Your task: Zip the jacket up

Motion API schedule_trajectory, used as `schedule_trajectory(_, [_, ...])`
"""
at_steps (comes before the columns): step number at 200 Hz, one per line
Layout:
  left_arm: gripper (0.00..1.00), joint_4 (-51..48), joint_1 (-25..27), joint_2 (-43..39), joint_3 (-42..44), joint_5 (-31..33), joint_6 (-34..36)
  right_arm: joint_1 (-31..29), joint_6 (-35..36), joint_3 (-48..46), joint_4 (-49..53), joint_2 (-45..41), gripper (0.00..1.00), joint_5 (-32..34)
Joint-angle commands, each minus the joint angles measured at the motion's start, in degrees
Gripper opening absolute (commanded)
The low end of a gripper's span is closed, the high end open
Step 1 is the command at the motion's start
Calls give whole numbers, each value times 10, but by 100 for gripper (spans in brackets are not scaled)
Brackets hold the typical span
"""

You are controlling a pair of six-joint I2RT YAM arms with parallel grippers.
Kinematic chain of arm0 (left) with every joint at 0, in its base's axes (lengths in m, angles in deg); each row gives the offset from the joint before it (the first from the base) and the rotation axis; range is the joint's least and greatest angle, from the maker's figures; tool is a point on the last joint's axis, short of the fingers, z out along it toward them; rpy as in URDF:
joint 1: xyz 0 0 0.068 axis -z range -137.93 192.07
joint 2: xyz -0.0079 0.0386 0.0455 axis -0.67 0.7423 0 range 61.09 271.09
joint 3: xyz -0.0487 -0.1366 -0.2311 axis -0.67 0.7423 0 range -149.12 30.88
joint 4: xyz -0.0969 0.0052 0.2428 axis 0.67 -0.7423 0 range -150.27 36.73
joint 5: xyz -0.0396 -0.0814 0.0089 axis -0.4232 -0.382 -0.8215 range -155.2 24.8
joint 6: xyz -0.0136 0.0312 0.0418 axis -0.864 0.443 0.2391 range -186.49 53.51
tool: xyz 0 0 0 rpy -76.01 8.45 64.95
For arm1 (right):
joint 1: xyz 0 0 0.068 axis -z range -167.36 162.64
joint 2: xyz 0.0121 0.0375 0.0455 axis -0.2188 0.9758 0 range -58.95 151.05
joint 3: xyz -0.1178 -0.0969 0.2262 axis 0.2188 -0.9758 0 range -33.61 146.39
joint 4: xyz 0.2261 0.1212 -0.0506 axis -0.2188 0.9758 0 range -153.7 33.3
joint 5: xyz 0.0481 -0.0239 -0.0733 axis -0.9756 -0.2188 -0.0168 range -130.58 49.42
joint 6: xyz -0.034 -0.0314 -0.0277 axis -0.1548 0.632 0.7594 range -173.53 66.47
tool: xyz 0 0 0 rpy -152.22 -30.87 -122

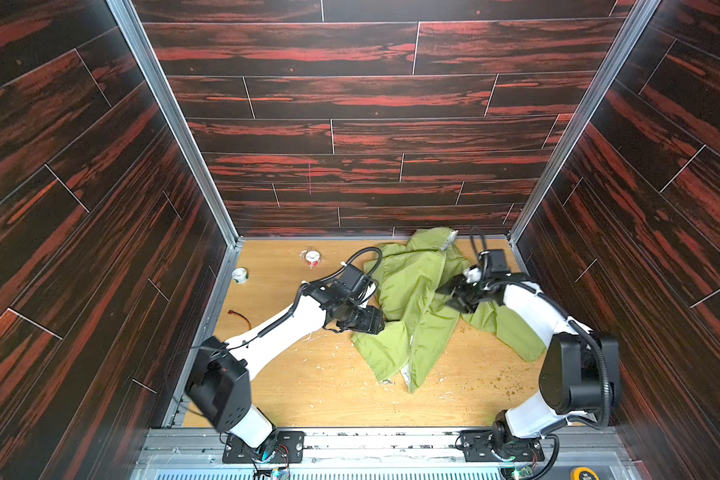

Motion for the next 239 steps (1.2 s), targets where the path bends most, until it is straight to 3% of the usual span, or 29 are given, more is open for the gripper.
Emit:
schedule_trajectory(1, [75,25,0,43,-30,6,77,-14,-23,0,-31,14,61,10])
schedule_trajectory(56, [77,80,4,92,1,-1,112,-34,-29,44,-42,122,61,9])
schedule_trajectory(80, [76,90,6,127,8,-7,111,-38,-36,67,-46,159,55,12])
schedule_trajectory(93, [66,85,6,146,5,-11,111,-40,-35,86,-43,178,50,15])
schedule_trajectory(106, [44,80,6,152,10,-13,109,-44,-34,105,-38,196,46,15])
schedule_trajectory(122, [25,71,5,144,26,-3,107,-53,-32,130,-37,219,34,13])
schedule_trajectory(150, [6,41,-1,109,55,9,86,-77,-38,178,-38,257,17,5])
schedule_trajectory(164, [0,40,-7,85,77,10,62,-92,-45,206,-41,277,13,-1])
schedule_trajectory(239, [0,88,-36,-48,204,-11,-105,-156,-64,399,3,397,6,-29])
